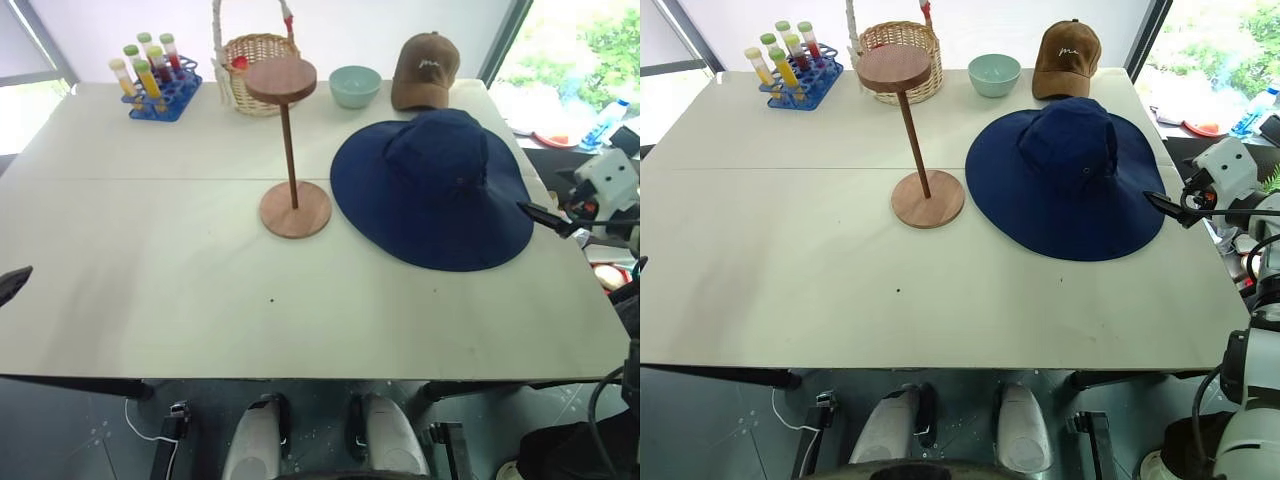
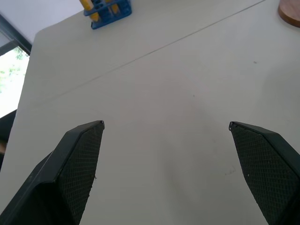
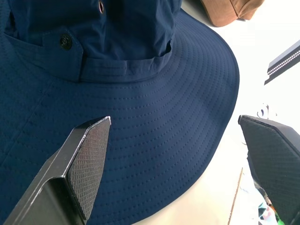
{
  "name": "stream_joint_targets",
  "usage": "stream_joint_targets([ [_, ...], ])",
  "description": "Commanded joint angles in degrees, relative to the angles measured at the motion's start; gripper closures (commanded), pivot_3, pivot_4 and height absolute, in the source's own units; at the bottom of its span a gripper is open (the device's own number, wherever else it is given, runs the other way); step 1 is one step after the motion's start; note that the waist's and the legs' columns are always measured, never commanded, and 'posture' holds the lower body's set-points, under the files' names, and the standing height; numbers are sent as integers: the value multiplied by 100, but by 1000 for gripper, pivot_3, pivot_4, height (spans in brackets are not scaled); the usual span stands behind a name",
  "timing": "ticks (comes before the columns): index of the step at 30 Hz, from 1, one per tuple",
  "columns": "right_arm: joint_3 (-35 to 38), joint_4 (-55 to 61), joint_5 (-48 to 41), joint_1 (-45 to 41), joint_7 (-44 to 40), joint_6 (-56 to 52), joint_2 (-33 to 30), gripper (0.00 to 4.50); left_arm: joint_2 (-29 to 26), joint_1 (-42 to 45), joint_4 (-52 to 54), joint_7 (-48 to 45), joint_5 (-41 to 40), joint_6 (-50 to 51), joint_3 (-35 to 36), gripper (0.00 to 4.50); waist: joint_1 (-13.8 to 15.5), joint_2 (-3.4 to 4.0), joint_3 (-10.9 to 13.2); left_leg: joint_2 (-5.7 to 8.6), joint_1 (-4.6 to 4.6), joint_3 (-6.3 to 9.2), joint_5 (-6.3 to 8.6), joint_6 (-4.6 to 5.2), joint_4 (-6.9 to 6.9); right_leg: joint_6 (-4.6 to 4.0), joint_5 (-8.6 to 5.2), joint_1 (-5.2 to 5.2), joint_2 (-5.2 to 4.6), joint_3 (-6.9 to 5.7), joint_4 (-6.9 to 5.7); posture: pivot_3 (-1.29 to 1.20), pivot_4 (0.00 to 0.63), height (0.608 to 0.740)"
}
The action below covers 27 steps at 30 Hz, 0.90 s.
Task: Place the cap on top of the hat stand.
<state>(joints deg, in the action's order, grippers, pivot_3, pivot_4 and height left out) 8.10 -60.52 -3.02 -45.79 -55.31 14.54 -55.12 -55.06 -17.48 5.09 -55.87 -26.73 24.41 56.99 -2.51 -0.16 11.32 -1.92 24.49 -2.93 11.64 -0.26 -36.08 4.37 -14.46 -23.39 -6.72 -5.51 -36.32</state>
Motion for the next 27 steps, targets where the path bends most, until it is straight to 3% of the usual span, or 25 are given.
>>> stream_joint_targets([
  [1, 132, 67, -71, -40, 26, 114, -149, 22, -100, -1, 47, -80, 19, -103, 73, 0, 0, 0, 0, 0, 0, 0, 0, 0, 0, 0, 0, 0, 0, 0, 0, 0, 150, 740],
  [8, 120, 108, -63, -51, 48, 142, -137, 22, -158, 203, 68, -22, -106, 179, 10, 0, 1, 0, 0, 0, 0, -2, 0, 0, 0, 1, 1, 0, 0, 2, 0, 0, 150, 740],
  [15, -15, 329, 41, -182, -108, 88, -177, 22, -279, 691, 384, -178, -563, 688, -492, 0, 5, 0, 0, 0, 0, -3, 0, 0, -1, 14, 9, 0, 0, 3, 0, 0, 150, 740],
  [20, 26, 1684, -173, 289, -441, -128, -267, 22, -647, 1444, 785, -386, -1375, 1518, -1155, 0, 25, -1, 0, 0, 0, -3, -1, 1, -3, 18, 11, -3, 2, 6, -9, 0, 150, 740],
  [27, 181, 4279, -145, 2013, -187, -631, -344, 22, -1131, 2789, 1087, -907, -2218, 2186, -2636, 0, 161, -1, -1, 2, -2, -7, -1, 1, -4, 27, 16, -2, 5, 9, -11, 0, 150, 740],
])
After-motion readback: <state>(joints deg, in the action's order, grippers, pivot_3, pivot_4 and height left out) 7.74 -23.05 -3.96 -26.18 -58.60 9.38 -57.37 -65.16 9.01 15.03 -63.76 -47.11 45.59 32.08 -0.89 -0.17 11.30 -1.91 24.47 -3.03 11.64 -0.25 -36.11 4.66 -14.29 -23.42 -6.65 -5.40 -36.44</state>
